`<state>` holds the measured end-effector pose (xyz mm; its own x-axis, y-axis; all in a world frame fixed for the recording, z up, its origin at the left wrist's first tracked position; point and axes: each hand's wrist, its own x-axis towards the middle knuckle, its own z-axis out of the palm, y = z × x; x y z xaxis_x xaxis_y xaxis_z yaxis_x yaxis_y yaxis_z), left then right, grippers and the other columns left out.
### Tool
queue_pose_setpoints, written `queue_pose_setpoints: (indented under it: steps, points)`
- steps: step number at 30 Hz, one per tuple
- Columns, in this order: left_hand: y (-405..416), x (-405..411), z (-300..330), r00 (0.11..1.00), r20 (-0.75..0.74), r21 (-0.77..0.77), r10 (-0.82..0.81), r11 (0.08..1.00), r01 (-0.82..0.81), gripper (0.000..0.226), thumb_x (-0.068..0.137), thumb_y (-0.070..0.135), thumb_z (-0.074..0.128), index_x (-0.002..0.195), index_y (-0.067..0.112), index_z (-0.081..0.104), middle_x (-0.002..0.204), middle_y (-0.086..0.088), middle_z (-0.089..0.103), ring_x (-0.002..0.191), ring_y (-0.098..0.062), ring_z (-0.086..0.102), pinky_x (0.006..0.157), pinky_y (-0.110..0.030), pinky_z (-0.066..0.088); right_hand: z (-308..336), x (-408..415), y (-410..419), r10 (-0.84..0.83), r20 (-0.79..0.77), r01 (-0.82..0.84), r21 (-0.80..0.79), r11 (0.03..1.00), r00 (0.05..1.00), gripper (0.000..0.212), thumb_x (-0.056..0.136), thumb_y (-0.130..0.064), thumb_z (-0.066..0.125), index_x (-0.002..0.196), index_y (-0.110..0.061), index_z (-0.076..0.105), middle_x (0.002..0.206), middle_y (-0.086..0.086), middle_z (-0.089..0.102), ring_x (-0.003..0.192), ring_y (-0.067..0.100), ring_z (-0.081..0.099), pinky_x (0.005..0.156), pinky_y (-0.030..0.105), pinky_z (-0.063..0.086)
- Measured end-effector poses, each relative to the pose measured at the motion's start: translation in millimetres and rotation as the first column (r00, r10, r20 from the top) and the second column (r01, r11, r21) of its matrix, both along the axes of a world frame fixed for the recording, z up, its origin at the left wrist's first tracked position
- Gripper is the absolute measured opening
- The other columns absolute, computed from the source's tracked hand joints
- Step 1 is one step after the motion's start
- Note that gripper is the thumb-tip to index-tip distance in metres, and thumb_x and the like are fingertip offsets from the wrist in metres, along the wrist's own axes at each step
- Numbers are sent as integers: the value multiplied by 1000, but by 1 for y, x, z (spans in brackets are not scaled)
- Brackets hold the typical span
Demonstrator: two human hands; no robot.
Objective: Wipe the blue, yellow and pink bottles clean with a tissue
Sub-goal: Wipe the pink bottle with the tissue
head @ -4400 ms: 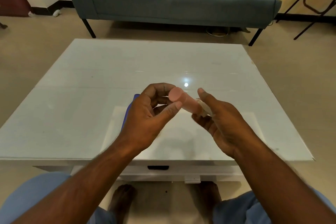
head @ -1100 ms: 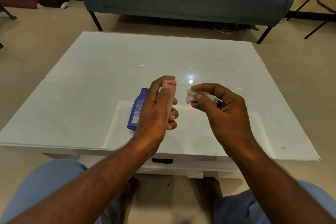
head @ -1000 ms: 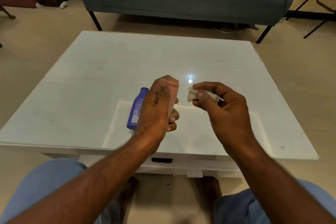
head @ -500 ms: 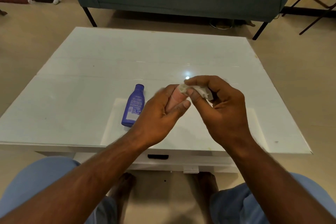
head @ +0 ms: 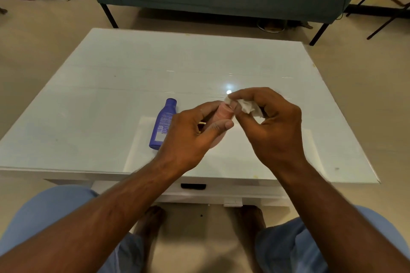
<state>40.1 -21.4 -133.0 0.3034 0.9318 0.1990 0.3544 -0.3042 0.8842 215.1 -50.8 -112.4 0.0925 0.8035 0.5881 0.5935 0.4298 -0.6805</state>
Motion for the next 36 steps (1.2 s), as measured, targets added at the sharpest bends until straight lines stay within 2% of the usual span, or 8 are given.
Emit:
queue_pose_setpoints:
  steps: [5, 9, 13, 18, 23, 27, 32, 36]
  points:
    - [4, -2, -2, 999, 29, -90, 29, 996, -26, 45, 93, 50, 57, 130, 26, 66, 110, 9, 75, 102, -11, 72, 89, -39, 62, -4, -10, -6, 119, 142, -125, 32, 992, 983, 24, 85, 2, 82, 108, -7, 79, 107, 1, 77, 101, 13, 71, 86, 20, 54]
    - [1, 2, 3, 992, 122, -150, 28, 989, -9, 47, 93, 50, 57, 131, 25, 65, 115, 8, 74, 105, -12, 71, 90, -37, 61, -2, -8, -2, 16, -46, -15, 17, 1000, 999, 15, 93, -8, 78, 108, -9, 78, 105, -1, 77, 100, 9, 70, 83, 16, 53]
    - [1, -1, 8, 966, 252, -239, 54, 971, 8, 45, 94, 38, 62, 135, 20, 62, 120, 1, 73, 110, -17, 71, 94, -43, 60, -4, -11, -3, 39, -19, -40, -15, 999, 999, 15, 92, -5, 78, 107, -10, 77, 105, -1, 75, 100, 9, 69, 84, 18, 55]
    - [-1, -1, 12, 973, 224, -172, -49, 981, 89, 42, 89, 41, 61, 129, 31, 61, 116, 18, 71, 108, -2, 69, 84, -18, 57, -4, -6, 1, -73, -162, 59, -90, 994, 984, 10, 95, -12, 72, 104, -13, 75, 101, -1, 76, 97, 14, 72, 86, 32, 62]
    - [-1, -2, 10, 976, 214, -171, -45, 982, 83, 47, 92, 43, 59, 134, 23, 63, 117, 10, 74, 109, -8, 70, 91, -27, 59, -1, -18, -8, 47, -189, -59, -56, 997, 981, 12, 94, -8, 73, 105, -10, 74, 102, -1, 74, 99, 16, 71, 83, 24, 59]
    - [-4, -1, 10, 982, 178, -185, -68, 978, 101, 44, 87, 47, 59, 129, 34, 60, 118, 17, 71, 108, -4, 69, 88, -21, 58, -4, -10, 0, -86, -239, 50, -153, 987, 967, 10, 98, -10, 69, 106, -15, 73, 100, -4, 74, 95, 12, 71, 83, 23, 60]
    - [-4, -3, 13, 973, 225, -188, -51, 977, 95, 35, 89, 43, 59, 123, 37, 62, 110, 20, 74, 106, -3, 70, 85, -20, 58, -2, -20, -6, 28, -257, -57, -106, 993, 966, 10, 93, -7, 71, 99, -15, 72, 98, 0, 74, 94, 18, 72, 82, 25, 60]
    - [-6, 0, 15, 979, 191, -169, -68, 980, 101, 39, 87, 44, 59, 125, 37, 58, 113, 24, 69, 106, 2, 68, 82, -13, 56, -2, -12, 1, -89, -347, 17, -205, 979, 933, 15, 94, -4, 68, 98, -18, 74, 92, -7, 75, 89, 10, 72, 79, 24, 60]
